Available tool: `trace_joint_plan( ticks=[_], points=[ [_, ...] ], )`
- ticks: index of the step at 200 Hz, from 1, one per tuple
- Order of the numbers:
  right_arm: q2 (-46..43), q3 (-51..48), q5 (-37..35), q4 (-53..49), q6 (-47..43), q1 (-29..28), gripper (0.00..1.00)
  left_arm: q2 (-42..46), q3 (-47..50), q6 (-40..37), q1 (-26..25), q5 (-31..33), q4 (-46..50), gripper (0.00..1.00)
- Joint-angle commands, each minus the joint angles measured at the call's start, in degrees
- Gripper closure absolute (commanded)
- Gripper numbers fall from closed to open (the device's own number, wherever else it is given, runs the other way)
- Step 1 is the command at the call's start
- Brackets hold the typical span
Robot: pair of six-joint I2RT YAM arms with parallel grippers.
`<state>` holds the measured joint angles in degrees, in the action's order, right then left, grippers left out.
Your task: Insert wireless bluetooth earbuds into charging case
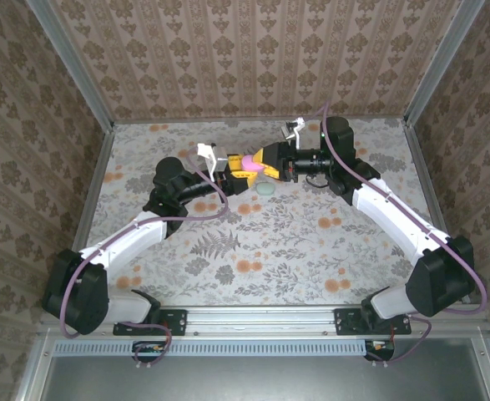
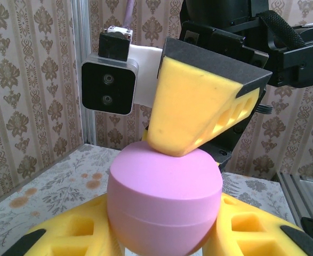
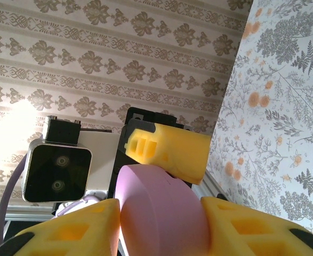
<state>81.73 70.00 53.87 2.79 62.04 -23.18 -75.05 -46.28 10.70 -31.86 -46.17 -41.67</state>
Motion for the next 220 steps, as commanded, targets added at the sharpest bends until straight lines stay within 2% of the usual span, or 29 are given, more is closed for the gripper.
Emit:
trace_joint_plan(
  ticks=[1, 27, 68, 110, 138, 161, 187, 220],
  points=[
    [-1.2, -0.2, 2.7, 1.3, 0.6, -0.5, 0.59, 0.1, -1.6, -0.2, -0.1, -0.3, -0.2, 0.74],
    [-1.6, -0.1, 1.4, -0.6, -1.3, -0.5, 0.69, 0.2, -1.6, -0.4, -0.2, 0.2, 0.2, 0.7],
    [-3.9, -1.4, -2.1, -1.2, -2.6, -0.1, 0.78, 0.4, -1.8, -1.6, -0.3, 1.1, 2.1, 0.66],
    [-5.9, -4.9, -6.3, 1.9, -1.4, 1.1, 0.79, 0.3, -1.3, -2.2, -0.6, 3.0, 2.6, 0.37],
    [-6.8, -9.7, -11.5, 4.4, -1.1, 2.3, 0.78, 0.9, -0.5, -2.7, -0.6, 4.1, 3.4, 0.3],
    [-6.2, -14.1, -15.9, 6.5, -1.4, 3.0, 0.78, 3.2, 1.2, -4.2, -0.6, 8.9, 3.8, 0.27],
    [-2.4, -17.1, -20.6, 4.8, -3.2, 2.9, 0.79, 7.1, 3.6, -7.3, -0.5, 18.2, 4.8, 0.26],
    [9.3, -18.5, -20.4, 7.2, -3.9, 1.5, 0.79, 9.8, 4.9, -8.5, -0.2, 21.9, 5.8, 0.25]
  ],
)
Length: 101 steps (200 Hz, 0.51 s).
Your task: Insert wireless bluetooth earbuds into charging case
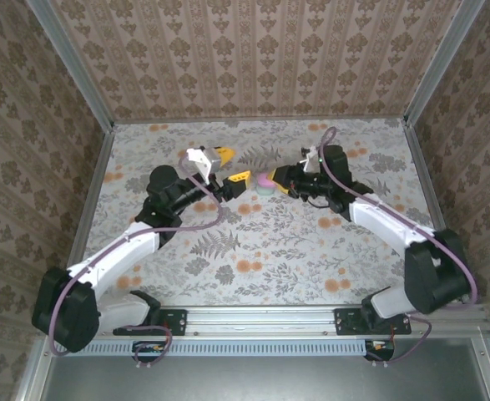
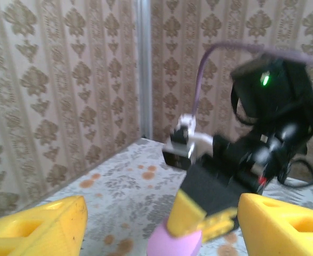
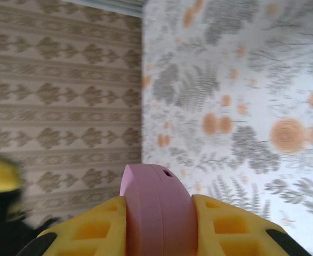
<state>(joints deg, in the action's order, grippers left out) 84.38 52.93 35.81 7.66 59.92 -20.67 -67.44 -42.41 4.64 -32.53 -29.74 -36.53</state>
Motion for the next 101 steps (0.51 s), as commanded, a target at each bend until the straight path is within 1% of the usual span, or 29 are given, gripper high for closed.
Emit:
trace_joint_plan(
  ticks=[1, 24, 46, 101],
  points=[
    [6.9, -1.4, -2.3, 2.4, -1.8, -1.1, 0.79, 2.2, 1.1, -2.3, 0.5, 5.5, 0.7, 0.25],
    [13.6, -0.6, -0.3, 3.8, -1.1, -1.7, 0.79, 2.9, 1.7, -2.0, 0.5, 5.8, 0.7, 0.25],
    [17.5, 0.8, -2.0, 1.8, -3.1, -2.3, 0.79, 3.4, 2.3, -1.9, 0.5, 6.4, 0.9, 0.25],
    [21.2, 2.5, -5.8, -5.1, -8.4, -2.7, 0.78, 4.2, 3.0, -2.3, 1.0, 8.4, 1.7, 0.23]
  ],
)
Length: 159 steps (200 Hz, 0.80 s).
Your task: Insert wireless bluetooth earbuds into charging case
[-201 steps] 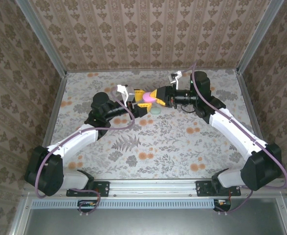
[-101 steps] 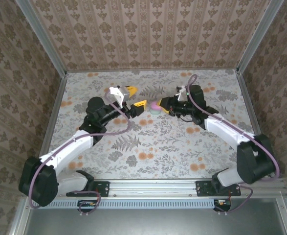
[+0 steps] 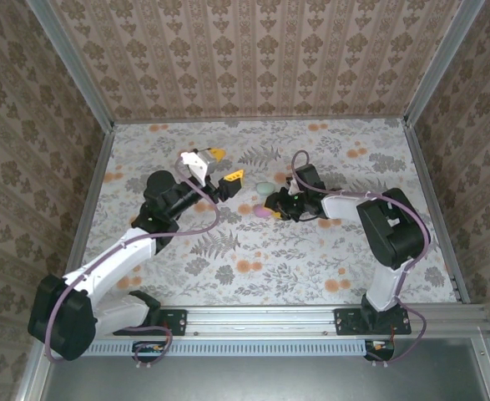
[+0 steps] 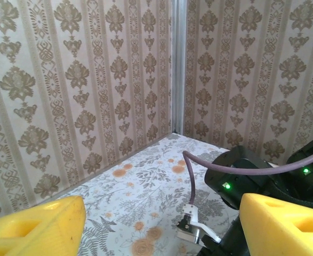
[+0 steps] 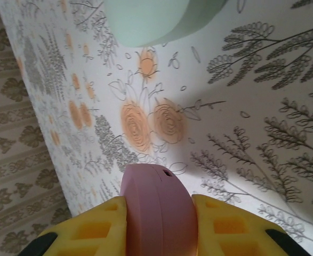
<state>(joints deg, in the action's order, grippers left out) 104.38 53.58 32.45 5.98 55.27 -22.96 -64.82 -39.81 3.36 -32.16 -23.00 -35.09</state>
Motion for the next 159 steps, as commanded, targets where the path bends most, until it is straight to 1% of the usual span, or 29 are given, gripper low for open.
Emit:
trace_joint_plan(
  ticks=[1, 55, 82, 95, 159],
  points=[
    [1.3, 1.9, -2.5, -3.5, -3.8, -0.4, 0.78, 1.5, 0.3, -1.0, 0.6, 1.7, 0.2, 0.23],
    [1.7, 1.6, -4.9, -7.7, -7.0, -0.5, 0.73, 0.8, 0.3, -0.5, 0.8, 2.0, -0.1, 0.22],
    [1.6, 1.5, -5.7, -9.6, -8.4, -0.5, 0.67, 1.3, 0.6, -0.3, 1.0, 2.4, -0.1, 0.22],
    [1.3, 1.5, -6.3, -10.6, -9.0, -0.4, 0.62, 1.4, 0.6, -0.2, 1.1, 2.5, -0.1, 0.22],
    [-2.1, 2.8, -10.7, -17.6, -11.7, -0.3, 0.48, 1.1, 0.5, 0.2, 1.3, 2.4, -0.1, 0.21]
  ],
)
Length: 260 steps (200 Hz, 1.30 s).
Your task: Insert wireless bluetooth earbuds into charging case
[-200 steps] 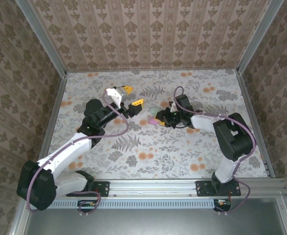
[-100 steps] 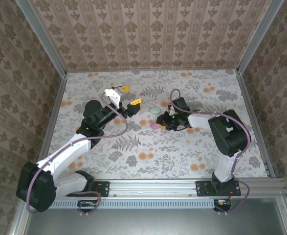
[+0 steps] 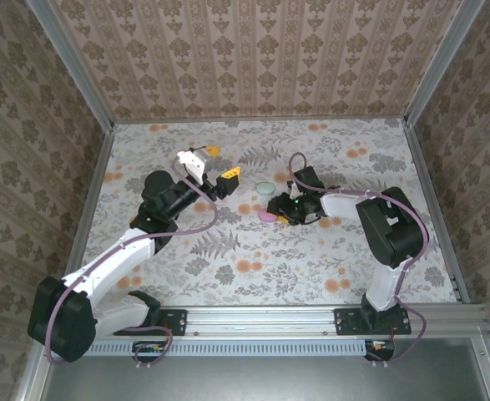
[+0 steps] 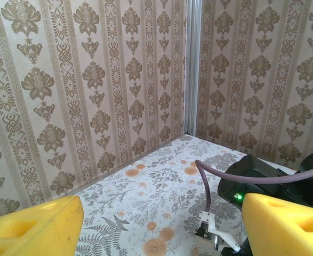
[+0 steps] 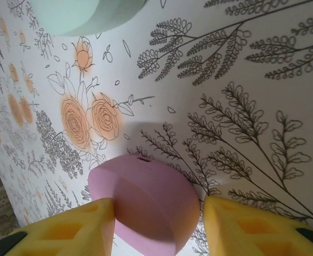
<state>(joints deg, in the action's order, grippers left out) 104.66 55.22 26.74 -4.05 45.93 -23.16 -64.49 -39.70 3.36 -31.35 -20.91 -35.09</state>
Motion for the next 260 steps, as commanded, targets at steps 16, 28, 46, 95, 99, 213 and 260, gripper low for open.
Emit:
trace_joint_plan(
  ticks=[16, 28, 46, 95, 99, 213, 260],
  points=[
    [-4.2, 2.3, -7.5, -11.7, -3.4, 0.1, 0.45, 0.7, 0.3, 0.2, 0.6, 0.5, 0.3, 0.21],
    [-7.0, 3.9, -11.4, -16.3, -5.6, 0.2, 0.44, 0.6, 0.2, 0.0, 0.6, 1.7, 1.7, 0.18],
    [-13.4, 5.8, -20.9, -21.7, -9.9, 0.2, 0.4, 0.6, -0.6, -0.7, 0.8, 5.4, 6.4, 0.15],
    [-34.9, -2.1, -55.4, -13.5, -28.6, 1.3, 0.19, -2.8, -2.6, 3.0, 6.3, 22.3, 21.9, 0.0],
    [-36.0, -3.7, -57.5, -11.2, -30.1, 1.7, 0.16, -3.3, -2.7, 3.1, 7.7, 23.0, 23.2, 0.0],
    [-21.2, -24.5, -37.1, 35.8, -43.5, 20.3, 0.12, -15.9, 3.5, -5.6, 23.5, 29.8, 19.2, 0.0],
    [-16.5, -33.5, -26.5, 56.7, -45.3, 22.4, 0.12, -20.8, 8.9, -10.8, 25.6, 25.5, 2.1, 0.0]
  ],
)
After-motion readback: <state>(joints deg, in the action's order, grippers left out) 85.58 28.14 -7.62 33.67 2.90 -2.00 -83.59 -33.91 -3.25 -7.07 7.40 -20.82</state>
